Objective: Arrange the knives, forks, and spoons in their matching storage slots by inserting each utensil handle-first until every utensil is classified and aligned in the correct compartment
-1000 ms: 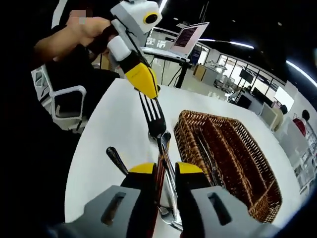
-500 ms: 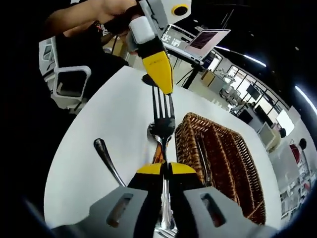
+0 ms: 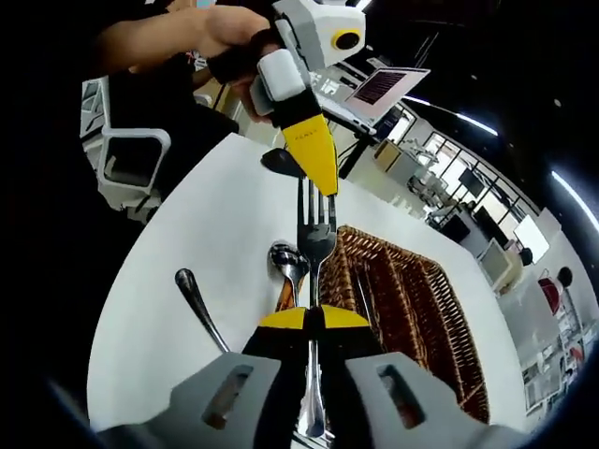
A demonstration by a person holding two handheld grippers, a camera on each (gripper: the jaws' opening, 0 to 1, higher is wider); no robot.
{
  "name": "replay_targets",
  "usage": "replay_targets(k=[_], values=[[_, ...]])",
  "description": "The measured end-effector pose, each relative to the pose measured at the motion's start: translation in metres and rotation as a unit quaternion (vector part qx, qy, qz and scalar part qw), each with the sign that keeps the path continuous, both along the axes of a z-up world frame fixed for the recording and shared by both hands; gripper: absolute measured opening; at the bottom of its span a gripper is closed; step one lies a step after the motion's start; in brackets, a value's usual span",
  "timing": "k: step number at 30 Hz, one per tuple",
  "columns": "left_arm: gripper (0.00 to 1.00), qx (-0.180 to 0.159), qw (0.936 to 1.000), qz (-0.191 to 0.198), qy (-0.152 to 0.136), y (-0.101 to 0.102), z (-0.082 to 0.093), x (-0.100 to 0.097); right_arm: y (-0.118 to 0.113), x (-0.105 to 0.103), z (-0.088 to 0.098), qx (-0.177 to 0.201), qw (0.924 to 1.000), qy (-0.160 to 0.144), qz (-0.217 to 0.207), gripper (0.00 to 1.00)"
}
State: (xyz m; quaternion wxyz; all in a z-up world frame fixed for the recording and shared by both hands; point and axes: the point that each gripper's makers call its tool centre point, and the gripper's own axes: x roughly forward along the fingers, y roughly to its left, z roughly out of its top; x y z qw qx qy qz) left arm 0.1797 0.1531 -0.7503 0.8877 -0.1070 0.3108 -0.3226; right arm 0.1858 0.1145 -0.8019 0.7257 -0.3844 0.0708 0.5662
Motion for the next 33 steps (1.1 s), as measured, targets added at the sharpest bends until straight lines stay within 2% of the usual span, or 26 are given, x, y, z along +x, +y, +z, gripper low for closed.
replay_targets(k=[4,8,10,14,19,21,28,33], values=[[0.07,0.015,0.9992,-0.023,-0.028,-0.007,0.005,0.002,0.000,-0.001,0.008,0.004,1.0000,-0.004,-0.004,0.00],[0.15,0.027,0.9972,-0.041,-0.057,-0.010,0.011,0.004,-0.005,0.001,0.015,0.002,0.9999,-0.008,-0.012,0.00],[0.22,0.042,0.9930,-0.061,-0.092,-0.012,0.017,0.006,-0.007,0.002,0.019,0.001,0.9998,-0.009,-0.017,0.00],[0.40,0.057,0.9860,-0.075,-0.137,-0.014,0.027,0.006,-0.010,0.005,0.031,0.009,0.9995,-0.007,-0.030,0.00],[0.65,0.071,0.9782,-0.085,-0.175,-0.015,0.035,0.006,-0.014,0.008,0.043,0.001,0.9991,-0.012,-0.041,0.00],[0.70,0.079,0.9751,-0.089,-0.187,-0.014,0.036,0.005,-0.016,0.009,0.047,-0.002,0.9989,-0.015,-0.044,0.00],[0.81,0.090,0.9721,-0.090,-0.197,-0.011,0.035,0.003,-0.017,0.012,0.067,0.002,0.9990,-0.008,-0.043,0.00],[0.96,0.098,0.9665,-0.102,-0.214,-0.013,0.032,0.000,-0.018,0.027,0.080,0.009,0.9992,-0.001,-0.038,0.00]])
